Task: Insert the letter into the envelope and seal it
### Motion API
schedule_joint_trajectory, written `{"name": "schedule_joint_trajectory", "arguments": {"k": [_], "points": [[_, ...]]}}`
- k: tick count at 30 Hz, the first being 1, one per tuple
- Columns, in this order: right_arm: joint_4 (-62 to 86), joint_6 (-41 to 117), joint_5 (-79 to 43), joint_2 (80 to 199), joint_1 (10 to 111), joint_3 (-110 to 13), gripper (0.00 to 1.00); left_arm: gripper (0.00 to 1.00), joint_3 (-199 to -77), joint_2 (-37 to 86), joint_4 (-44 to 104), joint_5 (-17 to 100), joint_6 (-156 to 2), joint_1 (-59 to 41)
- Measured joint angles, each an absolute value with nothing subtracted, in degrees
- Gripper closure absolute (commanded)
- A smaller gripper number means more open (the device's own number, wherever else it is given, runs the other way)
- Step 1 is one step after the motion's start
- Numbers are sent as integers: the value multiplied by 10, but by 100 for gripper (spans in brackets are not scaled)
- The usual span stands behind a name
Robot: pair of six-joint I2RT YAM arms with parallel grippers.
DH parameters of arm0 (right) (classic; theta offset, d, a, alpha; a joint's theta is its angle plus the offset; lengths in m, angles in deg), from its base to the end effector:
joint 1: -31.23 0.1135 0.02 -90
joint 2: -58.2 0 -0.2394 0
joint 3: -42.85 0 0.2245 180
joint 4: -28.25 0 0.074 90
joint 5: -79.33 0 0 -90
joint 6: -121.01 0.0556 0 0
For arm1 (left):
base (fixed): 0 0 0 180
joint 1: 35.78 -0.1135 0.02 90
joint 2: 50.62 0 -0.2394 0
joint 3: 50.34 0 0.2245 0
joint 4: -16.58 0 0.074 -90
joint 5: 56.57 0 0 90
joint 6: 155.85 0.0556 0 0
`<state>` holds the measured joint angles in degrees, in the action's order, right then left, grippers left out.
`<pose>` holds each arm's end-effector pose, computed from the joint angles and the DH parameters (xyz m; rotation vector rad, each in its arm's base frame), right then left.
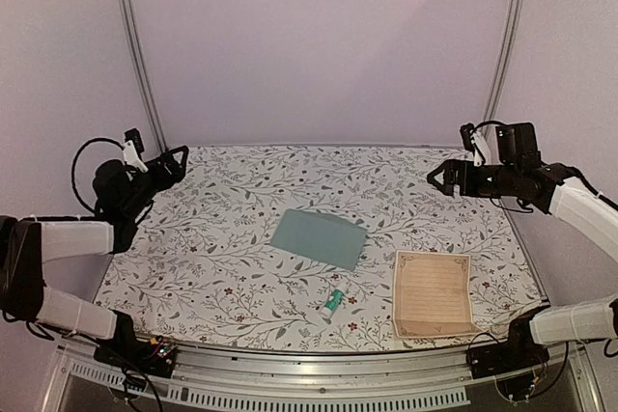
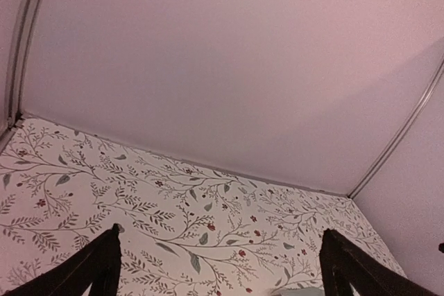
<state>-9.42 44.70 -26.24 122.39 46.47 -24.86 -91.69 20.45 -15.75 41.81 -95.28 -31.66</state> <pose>0.2329 0.0789 0.2712 -0.1887 2.1925 0.5811 0.2649 -0.0272 0.2345 -0.2235 1.5377 -0.5767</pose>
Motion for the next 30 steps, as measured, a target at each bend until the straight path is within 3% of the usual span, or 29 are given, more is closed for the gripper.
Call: {"name": "schedule_joint_trajectory", "arguments": {"k": [4,14,30], "points": [[-153,426,-228,1268,504,-283,1,2,-955,271,-132,502,-978,-293],[-277,367,-176,1411,618,-348,1,6,-1016,310,-82,550,-918,-124],[-319,184,-104,1439,653,-330,1,6,-1016,306,-43,553,-872,-80]]}}
